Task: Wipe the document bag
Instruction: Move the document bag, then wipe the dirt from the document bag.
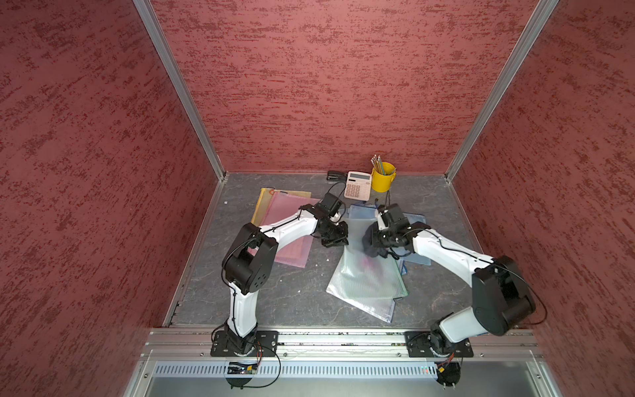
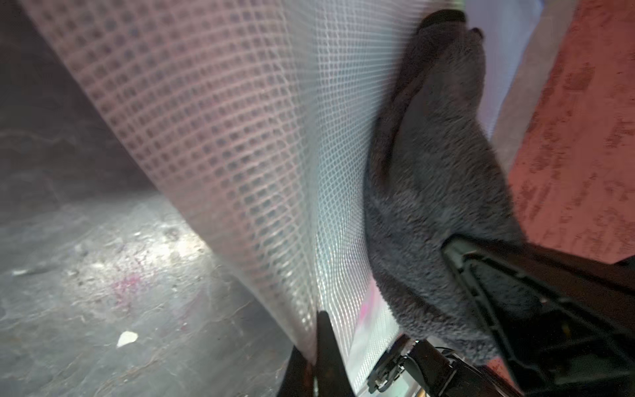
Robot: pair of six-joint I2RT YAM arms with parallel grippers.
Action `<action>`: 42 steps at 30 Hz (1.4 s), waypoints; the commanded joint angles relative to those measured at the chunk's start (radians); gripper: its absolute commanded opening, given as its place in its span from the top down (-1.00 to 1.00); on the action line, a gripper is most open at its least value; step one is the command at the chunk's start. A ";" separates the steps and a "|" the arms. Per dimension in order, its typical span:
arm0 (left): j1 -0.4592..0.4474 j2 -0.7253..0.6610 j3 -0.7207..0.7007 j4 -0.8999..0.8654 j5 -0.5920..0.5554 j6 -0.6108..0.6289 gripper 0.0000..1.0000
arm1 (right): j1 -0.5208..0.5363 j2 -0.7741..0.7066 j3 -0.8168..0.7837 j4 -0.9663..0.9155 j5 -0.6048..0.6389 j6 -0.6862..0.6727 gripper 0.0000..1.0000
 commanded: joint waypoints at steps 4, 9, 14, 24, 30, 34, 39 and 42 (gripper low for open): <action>-0.023 0.089 0.018 0.170 0.050 -0.128 1.00 | -0.035 -0.022 0.040 -0.014 0.087 -0.023 1.00; -0.072 0.196 0.209 0.188 0.088 -0.200 1.00 | -0.162 -0.079 0.107 -0.107 0.112 -0.113 1.00; -0.072 0.191 0.271 0.111 0.090 -0.153 0.84 | -0.208 -0.083 0.154 -0.137 0.042 -0.155 1.00; -0.049 0.141 0.139 0.174 0.089 -0.126 0.58 | -0.203 -0.031 0.001 -0.003 -0.047 -0.089 1.00; -0.044 0.146 0.156 0.146 0.082 -0.091 0.96 | -0.202 -0.044 0.030 -0.021 -0.030 -0.084 1.00; -0.009 0.079 0.061 0.135 0.046 -0.056 1.00 | -0.170 -0.089 0.111 -0.075 -0.040 -0.107 1.00; 0.023 0.028 -0.039 0.171 0.070 -0.049 1.00 | -0.011 -0.100 0.127 -0.070 -0.066 -0.064 1.00; 0.022 0.017 -0.054 0.170 0.071 -0.042 1.00 | 0.086 -0.034 0.074 0.027 -0.090 -0.003 1.00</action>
